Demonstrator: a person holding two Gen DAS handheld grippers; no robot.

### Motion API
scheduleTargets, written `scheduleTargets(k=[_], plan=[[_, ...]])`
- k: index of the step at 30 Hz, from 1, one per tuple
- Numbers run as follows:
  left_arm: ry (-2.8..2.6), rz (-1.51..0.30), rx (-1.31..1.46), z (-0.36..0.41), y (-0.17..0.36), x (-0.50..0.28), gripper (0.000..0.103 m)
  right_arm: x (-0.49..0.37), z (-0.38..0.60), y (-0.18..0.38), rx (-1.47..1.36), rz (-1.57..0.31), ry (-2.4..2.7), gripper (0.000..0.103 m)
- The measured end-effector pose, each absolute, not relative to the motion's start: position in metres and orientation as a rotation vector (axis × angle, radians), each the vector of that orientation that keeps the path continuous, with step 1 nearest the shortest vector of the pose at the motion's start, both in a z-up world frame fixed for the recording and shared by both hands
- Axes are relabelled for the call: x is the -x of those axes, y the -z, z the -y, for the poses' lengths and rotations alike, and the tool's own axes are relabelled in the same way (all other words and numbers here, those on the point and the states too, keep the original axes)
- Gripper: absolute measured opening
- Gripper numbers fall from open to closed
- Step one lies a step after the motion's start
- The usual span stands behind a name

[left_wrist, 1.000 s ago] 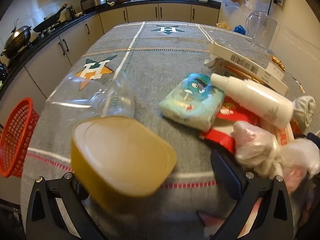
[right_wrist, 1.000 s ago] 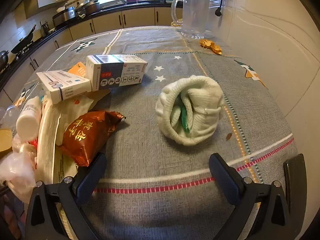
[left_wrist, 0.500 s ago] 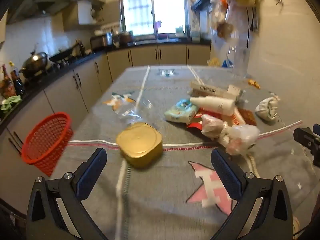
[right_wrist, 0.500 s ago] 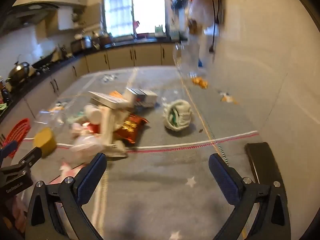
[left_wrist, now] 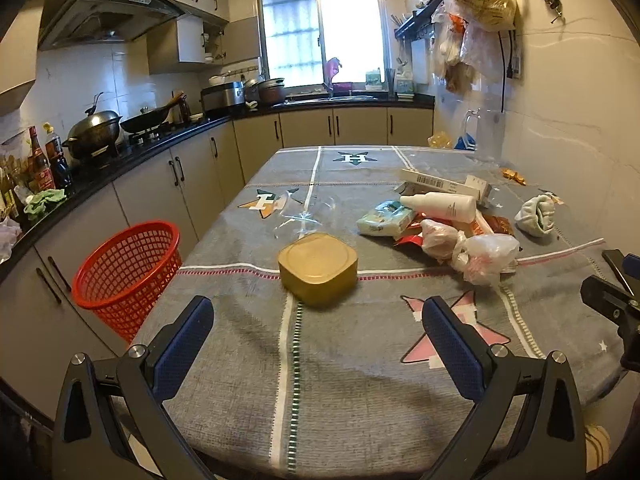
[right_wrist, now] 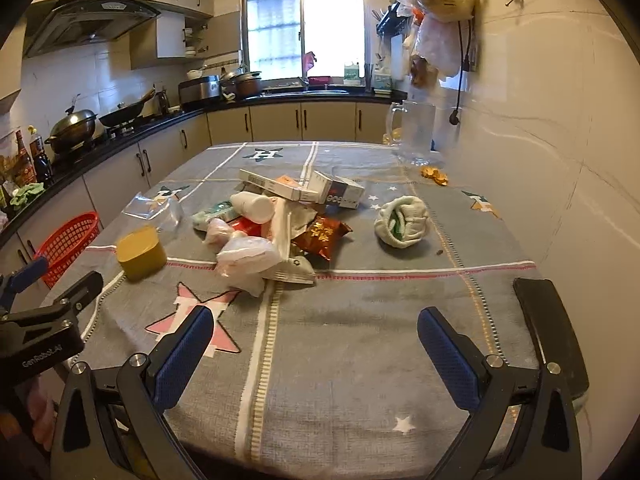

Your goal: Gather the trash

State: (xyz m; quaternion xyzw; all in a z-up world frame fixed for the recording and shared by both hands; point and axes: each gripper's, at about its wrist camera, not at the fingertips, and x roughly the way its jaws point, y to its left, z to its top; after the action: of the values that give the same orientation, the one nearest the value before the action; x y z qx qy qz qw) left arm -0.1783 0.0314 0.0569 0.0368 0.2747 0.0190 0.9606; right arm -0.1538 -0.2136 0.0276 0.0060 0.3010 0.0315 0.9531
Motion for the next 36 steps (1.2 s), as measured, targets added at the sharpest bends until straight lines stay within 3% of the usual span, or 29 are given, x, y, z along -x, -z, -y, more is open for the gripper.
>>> scheduleTargets(k=[36], plan=[[-0.068, -0.523, -0.092, -0.039, -0.052, 0.193, 0.103, 0.169, 0.192, -0.027, 0.087, -0.563, -0.090, 0.103]])
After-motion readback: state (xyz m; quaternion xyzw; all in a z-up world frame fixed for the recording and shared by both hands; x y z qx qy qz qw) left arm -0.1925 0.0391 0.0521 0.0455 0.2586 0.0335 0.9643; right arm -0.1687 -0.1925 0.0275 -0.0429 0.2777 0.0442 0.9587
